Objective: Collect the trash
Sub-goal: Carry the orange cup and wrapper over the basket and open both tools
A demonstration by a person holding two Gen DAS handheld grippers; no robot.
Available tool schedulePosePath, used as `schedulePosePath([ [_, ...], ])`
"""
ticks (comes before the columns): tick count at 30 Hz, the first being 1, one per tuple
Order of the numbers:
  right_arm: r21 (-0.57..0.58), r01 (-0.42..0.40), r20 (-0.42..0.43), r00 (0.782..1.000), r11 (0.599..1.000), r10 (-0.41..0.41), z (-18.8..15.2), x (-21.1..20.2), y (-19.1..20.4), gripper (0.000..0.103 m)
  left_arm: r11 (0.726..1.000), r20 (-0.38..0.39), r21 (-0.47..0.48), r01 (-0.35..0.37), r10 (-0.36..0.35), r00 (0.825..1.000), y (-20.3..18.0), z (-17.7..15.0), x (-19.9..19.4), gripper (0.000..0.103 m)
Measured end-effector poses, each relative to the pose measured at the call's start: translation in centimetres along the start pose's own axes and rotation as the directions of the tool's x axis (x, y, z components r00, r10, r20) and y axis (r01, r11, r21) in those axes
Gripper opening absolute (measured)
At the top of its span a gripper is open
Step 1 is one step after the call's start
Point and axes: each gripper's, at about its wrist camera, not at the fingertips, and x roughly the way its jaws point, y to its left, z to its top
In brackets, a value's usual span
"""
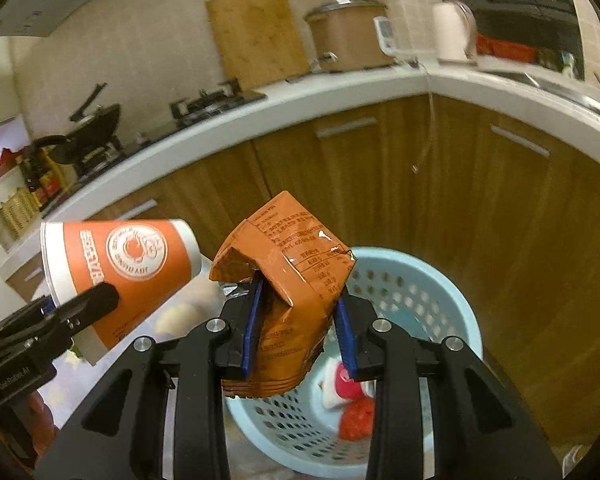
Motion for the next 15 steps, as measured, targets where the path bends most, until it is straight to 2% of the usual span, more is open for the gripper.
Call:
schedulePosePath([
  [5, 0.037, 0.052, -0.057, 0.997, 0.998, -0.049, -1.2, 1.1, -2.4, 0.033, 1.0, -0.039, 0.018, 0.016, -0.015, 0.999, -1.4, -0.6, 1.8, 0.051],
  [9, 0.069, 0.072, -0.09, 0.994, 0.995, -0.065, -1.9, 1.7, -3.7, 0.061, 1.0, -0.067, 0.023, 0.002, 0.0, 0.998, -1.6, -1.1, 2.6, 0.065],
  [10, 0.078, 0.072, -0.094, 0.994, 0.994, -0.064, -2.0, 1.9, -3.8, 0.064, 1.0, -0.074, 0.025, 0.0, 0.002, 0.997, -1.6, -1.3, 2.6, 0.07],
  [15, 0.081, 0.074, -0.11, 0.992, 0.994, -0.065, -2.2, 2.5, -3.2, 0.065, 1.0, -0.082, 0.013, -0.004, 0.005, 0.997, -0.8, -2.3, 1.6, 0.071],
])
